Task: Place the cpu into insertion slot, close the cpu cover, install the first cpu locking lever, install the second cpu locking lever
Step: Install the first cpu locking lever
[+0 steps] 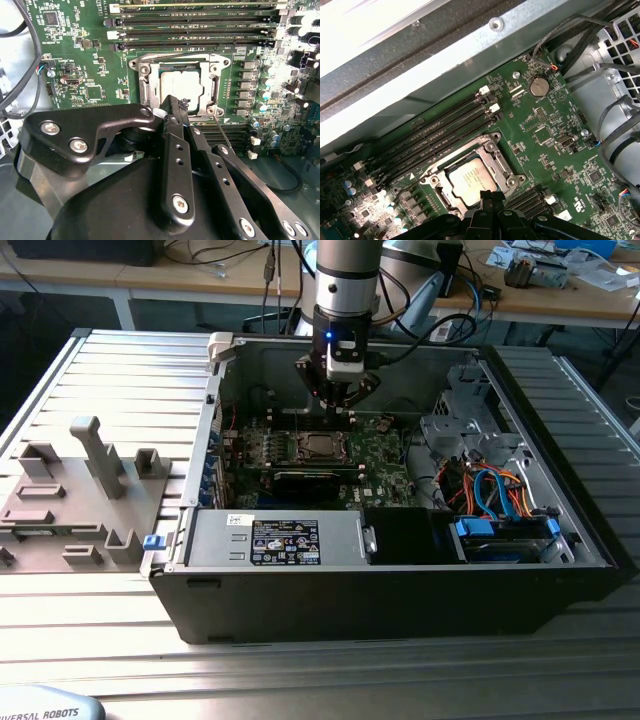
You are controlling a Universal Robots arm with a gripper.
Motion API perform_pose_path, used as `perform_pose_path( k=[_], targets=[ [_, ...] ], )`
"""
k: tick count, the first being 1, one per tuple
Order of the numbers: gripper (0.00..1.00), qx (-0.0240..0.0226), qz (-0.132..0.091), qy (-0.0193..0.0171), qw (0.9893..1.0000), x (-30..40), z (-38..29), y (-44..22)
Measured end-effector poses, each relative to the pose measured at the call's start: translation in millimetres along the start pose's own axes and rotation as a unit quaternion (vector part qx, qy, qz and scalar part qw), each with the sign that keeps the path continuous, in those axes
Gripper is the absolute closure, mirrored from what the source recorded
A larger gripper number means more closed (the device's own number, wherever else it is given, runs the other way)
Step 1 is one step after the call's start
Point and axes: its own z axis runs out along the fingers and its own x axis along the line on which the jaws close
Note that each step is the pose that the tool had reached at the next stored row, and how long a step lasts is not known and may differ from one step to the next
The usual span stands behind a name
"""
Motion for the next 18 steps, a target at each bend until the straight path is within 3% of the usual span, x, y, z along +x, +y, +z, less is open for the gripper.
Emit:
perform_pose_path(
  k=[18],
  targets=[
    [0.89,-0.0005,-0.009,-0.0006,1.0,0.0,0.0,0.0]
  ],
)
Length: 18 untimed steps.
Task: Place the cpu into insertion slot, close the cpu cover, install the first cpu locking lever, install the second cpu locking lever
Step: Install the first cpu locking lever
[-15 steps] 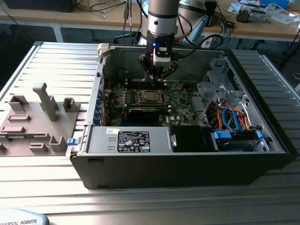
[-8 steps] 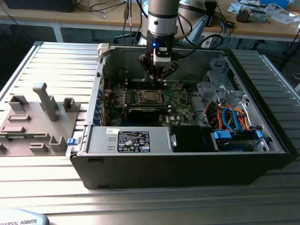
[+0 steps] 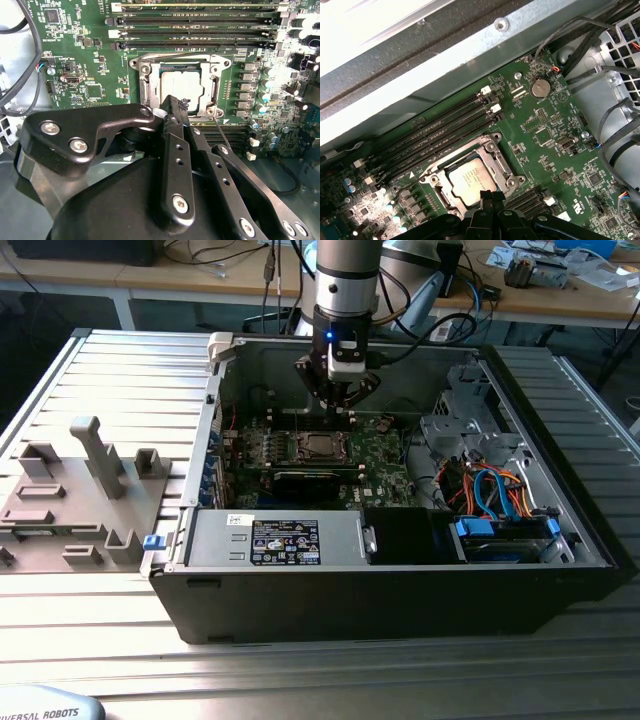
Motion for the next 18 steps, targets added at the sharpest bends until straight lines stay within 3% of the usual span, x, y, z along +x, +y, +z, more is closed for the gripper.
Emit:
perform_pose_path(
  k=[18],
  targets=[
    [0.89,-0.0004,-0.008,-0.0005,1.0,0.0,0.0,0.0]
  ],
)
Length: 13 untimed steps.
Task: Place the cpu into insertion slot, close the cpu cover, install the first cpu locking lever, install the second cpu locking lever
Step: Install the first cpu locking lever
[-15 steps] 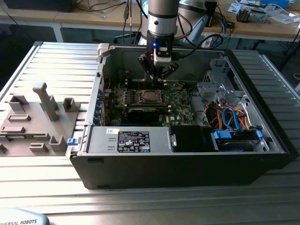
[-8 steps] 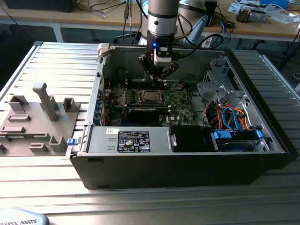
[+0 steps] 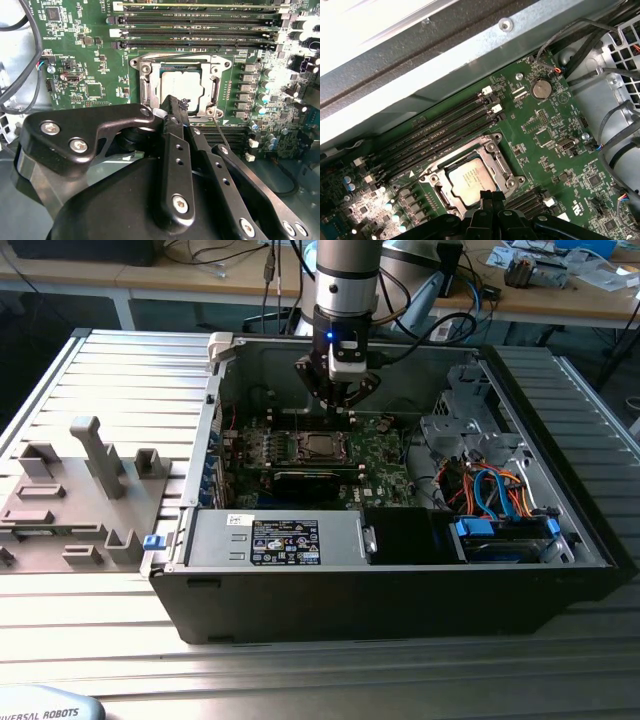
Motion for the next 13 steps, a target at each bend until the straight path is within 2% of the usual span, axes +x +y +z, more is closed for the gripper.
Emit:
perform_pose_path(
  k=[13],
  targets=[
    [0.89,-0.0003,-0.005,-0.0003,1.0,0.0,0.0,0.0]
  ],
)
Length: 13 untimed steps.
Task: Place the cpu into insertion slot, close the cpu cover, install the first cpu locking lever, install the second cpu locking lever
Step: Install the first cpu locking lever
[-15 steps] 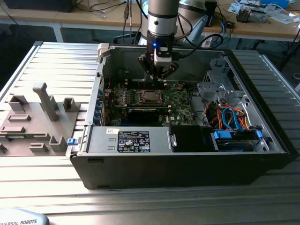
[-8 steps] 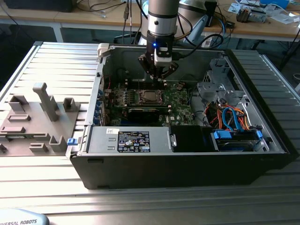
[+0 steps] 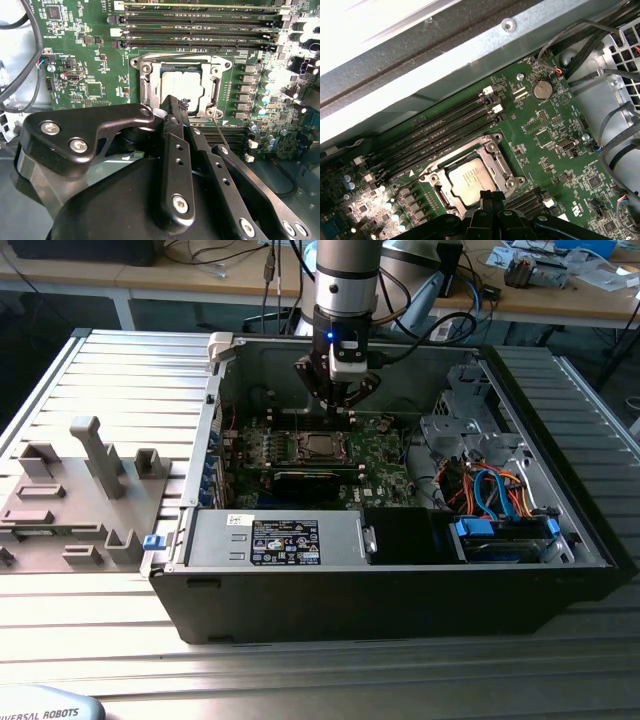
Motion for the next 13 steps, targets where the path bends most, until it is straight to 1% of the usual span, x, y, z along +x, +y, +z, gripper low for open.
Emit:
perform_pose_path(
  k=[13],
  targets=[
    [0.89,-0.0003,-0.005,-0.0003,1.0,0.0,0.0,0.0]
  ],
)
